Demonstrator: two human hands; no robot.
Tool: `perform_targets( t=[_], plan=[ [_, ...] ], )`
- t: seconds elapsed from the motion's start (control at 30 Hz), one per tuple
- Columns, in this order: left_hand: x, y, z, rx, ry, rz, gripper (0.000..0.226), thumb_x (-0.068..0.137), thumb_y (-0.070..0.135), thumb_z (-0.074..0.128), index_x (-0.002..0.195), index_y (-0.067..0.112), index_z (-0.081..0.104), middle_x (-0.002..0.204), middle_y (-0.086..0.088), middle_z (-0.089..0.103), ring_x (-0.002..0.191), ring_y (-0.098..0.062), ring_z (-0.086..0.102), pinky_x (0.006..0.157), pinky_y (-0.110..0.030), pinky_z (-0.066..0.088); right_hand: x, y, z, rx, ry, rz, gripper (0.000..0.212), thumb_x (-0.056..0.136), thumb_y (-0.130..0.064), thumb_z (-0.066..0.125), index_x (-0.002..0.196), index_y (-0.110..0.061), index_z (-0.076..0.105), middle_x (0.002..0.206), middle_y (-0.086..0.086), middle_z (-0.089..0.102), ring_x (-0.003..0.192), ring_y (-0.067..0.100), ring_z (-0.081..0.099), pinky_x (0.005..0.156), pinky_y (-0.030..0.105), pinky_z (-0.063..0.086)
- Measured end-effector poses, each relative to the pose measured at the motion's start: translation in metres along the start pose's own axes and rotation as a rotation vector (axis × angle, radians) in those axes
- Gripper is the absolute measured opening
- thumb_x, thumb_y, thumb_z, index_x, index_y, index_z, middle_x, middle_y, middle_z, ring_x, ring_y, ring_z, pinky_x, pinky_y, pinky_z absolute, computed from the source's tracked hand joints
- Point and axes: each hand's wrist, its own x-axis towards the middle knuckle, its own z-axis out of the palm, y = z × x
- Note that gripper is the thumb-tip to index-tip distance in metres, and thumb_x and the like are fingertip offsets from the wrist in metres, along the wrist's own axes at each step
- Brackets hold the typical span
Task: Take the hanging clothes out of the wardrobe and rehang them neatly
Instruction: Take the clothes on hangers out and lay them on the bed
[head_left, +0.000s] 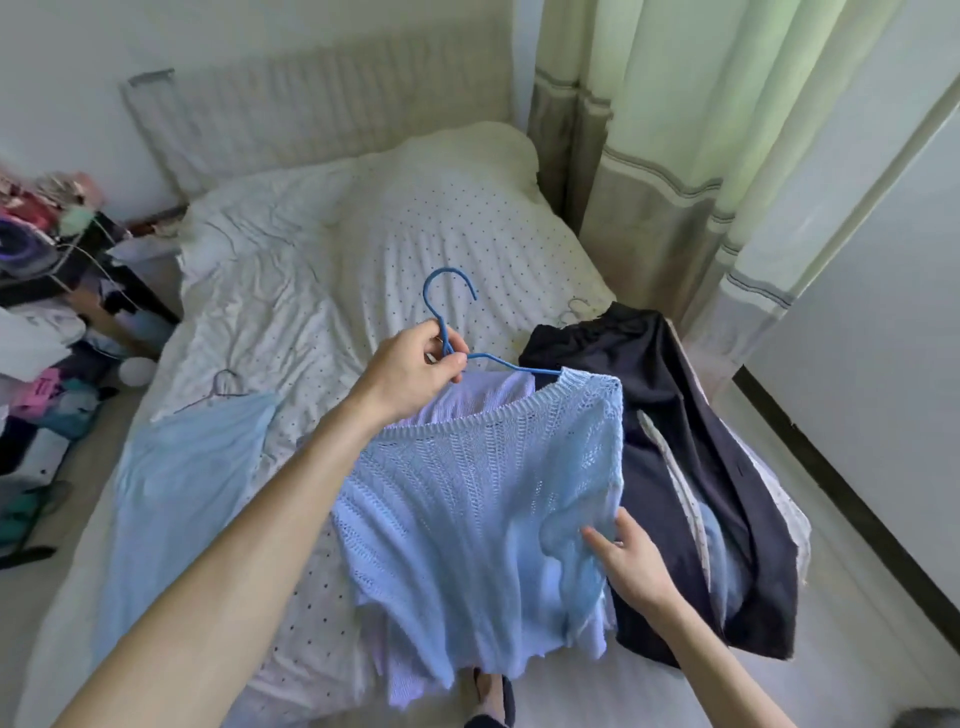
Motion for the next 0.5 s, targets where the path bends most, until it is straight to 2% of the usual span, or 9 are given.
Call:
perform_targets(
  t=[0.1, 0.17, 0.23, 0.4, 0.5],
  plan=[
    [0.055, -0.040, 0.000, 0.068, 0.009, -0.003, 0.005, 0.094, 0.016, 0.065, 0.096, 0.020, 0.062, 0.085, 0.010, 0.072, 0.080, -0.008, 0.068, 0.083, -0.025, 0.051, 0.045, -0.013, 0.019, -0.091, -0.004, 0.045, 0.012, 0.093, -0.021, 0.057, 0.101, -0.029, 0.060, 0.099, -0.012, 0.068, 0.093, 0.007, 0.064, 0.075, 0.024, 0.046],
    [0.092, -0.068, -0.001, 0.118, -0.013, -0.023, 0.008, 0.094, 0.021, 0.066, 0.101, 0.019, 0.062, 0.090, 0.008, 0.068, 0.079, -0.008, 0.062, 0.070, -0.010, 0.044, 0.075, -0.021, 0.031, -0.142, -0.001, 0.108, 0.005, 0.094, -0.020, 0.055, 0.098, -0.022, 0.058, 0.095, -0.008, 0.067, 0.086, 0.006, 0.062, 0.070, 0.020, 0.045],
    [0.126, -0.098, -0.003, 0.142, -0.044, -0.043, 0.012, 0.095, 0.023, 0.066, 0.105, 0.017, 0.063, 0.088, 0.007, 0.065, 0.078, -0.011, 0.058, 0.061, -0.003, 0.035, 0.106, -0.030, 0.044, -0.203, -0.003, 0.157, 0.005, 0.093, -0.020, 0.054, 0.096, -0.016, 0.056, 0.092, -0.002, 0.067, 0.079, 0.010, 0.060, 0.066, 0.021, 0.045],
    [0.212, -0.174, 0.003, 0.162, -0.086, -0.083, 0.016, 0.094, 0.024, 0.068, 0.104, 0.012, 0.066, 0.090, 0.001, 0.069, 0.075, -0.012, 0.060, 0.059, -0.007, 0.036, 0.178, -0.054, 0.073, -0.300, -0.039, 0.244, 0.010, 0.094, -0.026, 0.051, 0.093, -0.015, 0.051, 0.089, 0.000, 0.065, 0.077, 0.016, 0.059, 0.060, 0.024, 0.042],
    [0.258, -0.219, 0.014, 0.191, -0.086, -0.119, 0.020, 0.092, 0.027, 0.070, 0.098, 0.008, 0.066, 0.093, -0.005, 0.070, 0.080, -0.020, 0.063, 0.069, -0.030, 0.048, 0.216, -0.059, 0.088, -0.336, -0.044, 0.293, 0.018, 0.095, -0.026, 0.049, 0.098, -0.008, 0.049, 0.089, 0.006, 0.066, 0.079, 0.026, 0.062, 0.064, 0.032, 0.045]
  ],
)
